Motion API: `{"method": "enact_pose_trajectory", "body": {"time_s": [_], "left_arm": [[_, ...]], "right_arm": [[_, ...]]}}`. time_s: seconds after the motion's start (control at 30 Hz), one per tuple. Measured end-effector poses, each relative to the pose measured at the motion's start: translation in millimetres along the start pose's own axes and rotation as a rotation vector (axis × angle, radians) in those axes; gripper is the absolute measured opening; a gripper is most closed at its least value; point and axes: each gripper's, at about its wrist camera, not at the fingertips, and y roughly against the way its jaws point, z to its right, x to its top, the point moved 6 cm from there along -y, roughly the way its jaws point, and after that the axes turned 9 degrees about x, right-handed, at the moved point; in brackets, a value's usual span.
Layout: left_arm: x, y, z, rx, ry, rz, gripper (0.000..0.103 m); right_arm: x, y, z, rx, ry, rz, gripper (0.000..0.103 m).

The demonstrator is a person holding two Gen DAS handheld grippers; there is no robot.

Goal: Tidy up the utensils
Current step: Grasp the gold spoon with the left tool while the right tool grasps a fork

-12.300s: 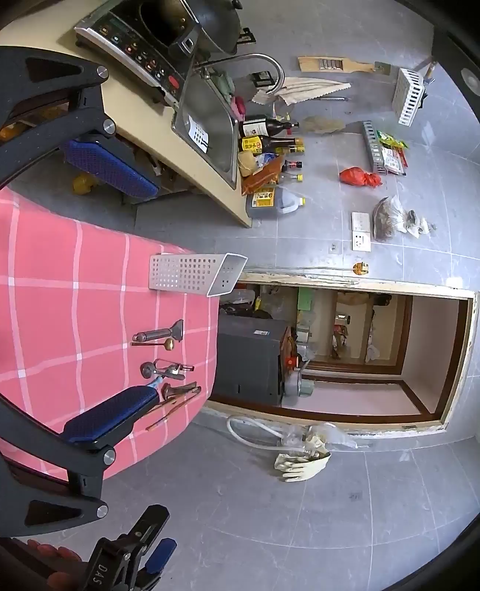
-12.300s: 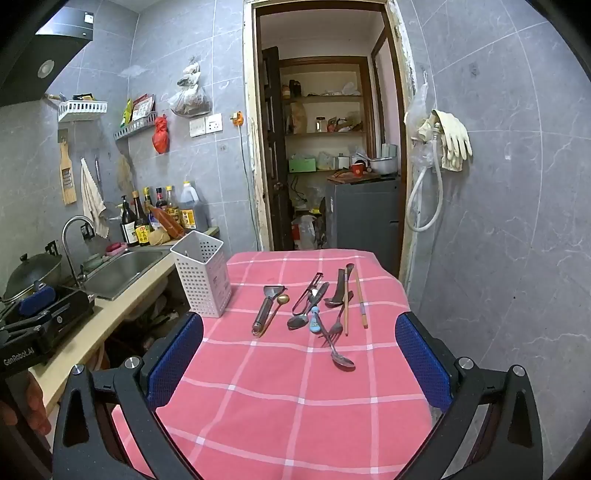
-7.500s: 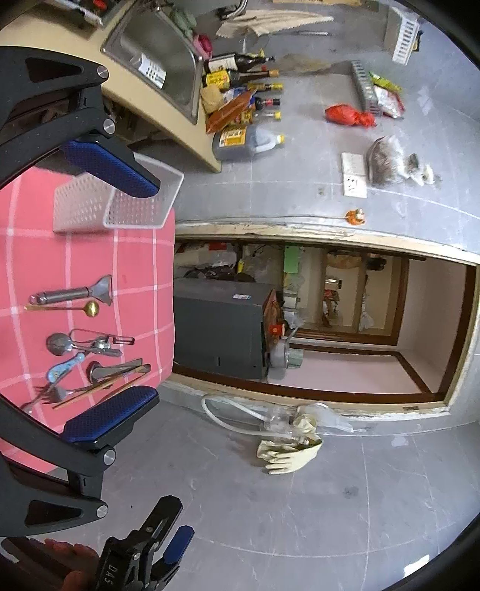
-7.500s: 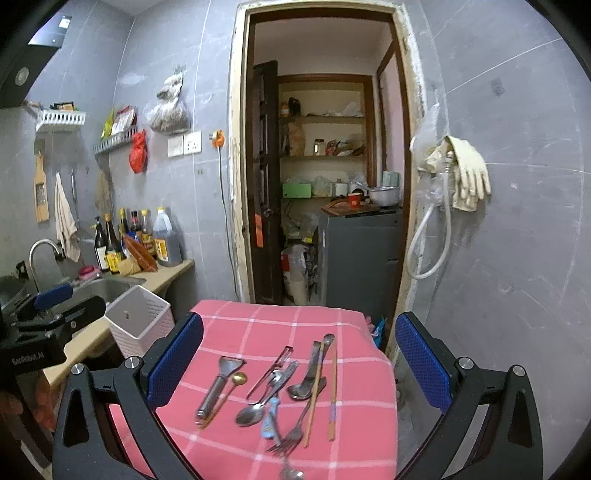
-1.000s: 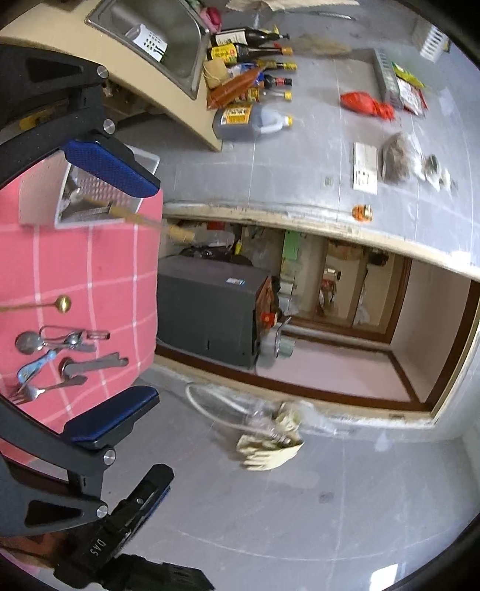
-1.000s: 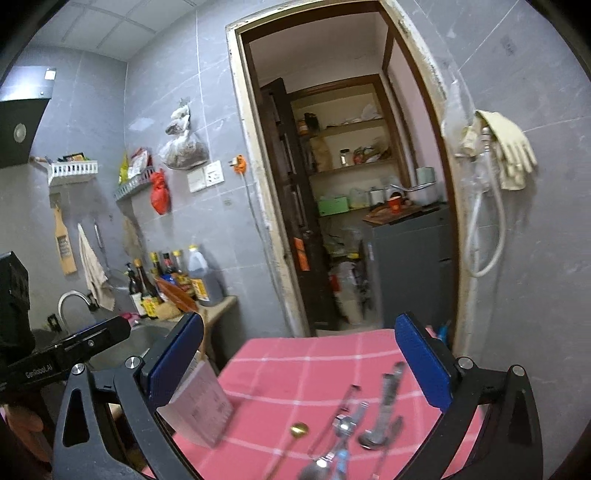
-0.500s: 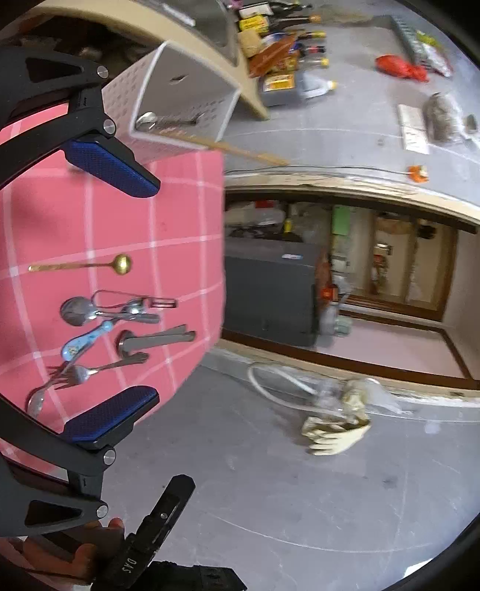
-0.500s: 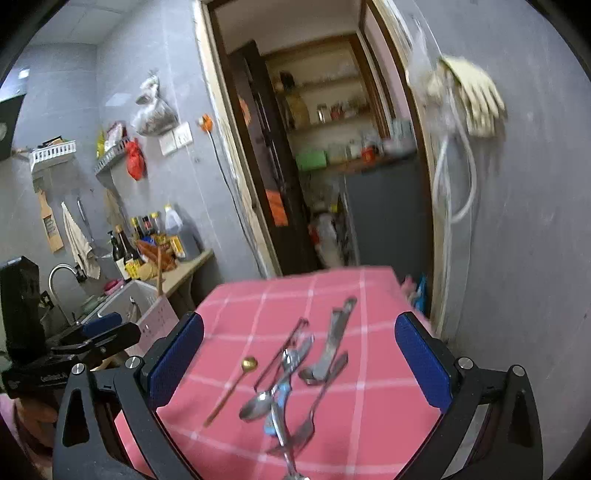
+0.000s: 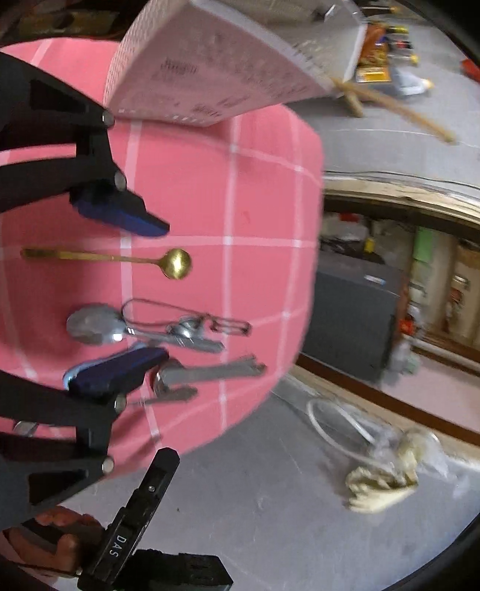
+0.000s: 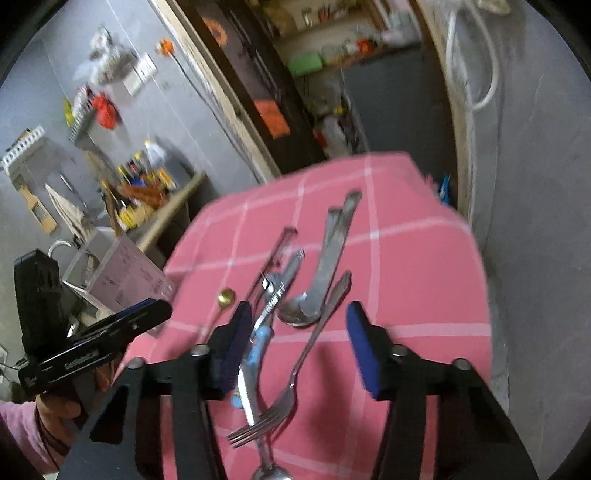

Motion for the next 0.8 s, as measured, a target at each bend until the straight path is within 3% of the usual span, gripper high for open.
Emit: {"method": "enact_pose_trajectory", "body": {"time_s": [0.07, 0.33, 0.57, 0.63, 0.7, 0.73, 0.8], "left_arm": [[-1.1, -19.6, -1.5, 0.017, 0.003, -0.059, 0.044], [-16.2, -59.0, -1.0, 0.038, -0.044, -0.267, 0.028], [-14.4, -62.4, 7.6, 0.073, -0.117, -0.308, 0.027], [-13.5, -63.2, 9.5, 0.077, -0.122, -0.31, 0.027], [-12.6, -63.8, 10.7, 0.084, -0.133, -0.311, 0.026], [-9.3, -65.2, 10.8, 0.088, -0.14, -0.312, 0.025], [-7.4, -65.8, 11.2, 0.11, -0.159, -0.307, 0.014]], "right_arm": [[-3.5, -17.2, 6.7, -0.005, -0.016, -0.054, 0.034], [-7.9, -61.7, 18.4, 0.0, -0.053, -0.217, 0.034], [-2.3, -92.4, 19.5, 0.019, -0.117, -0.348, 0.033], [-1.8, -97.7, 22.7, 0.049, -0.164, -0.349, 0.028], [-4.1, -103.5, 26.4, 0.059, -0.203, -0.346, 0.014], [-6.1, -106.5, 27.8, 0.06, -0.221, -0.344, 0.012], [-8.0, -112.4, 28.6, 0.082, -0.255, -0.339, 0.007]]}}
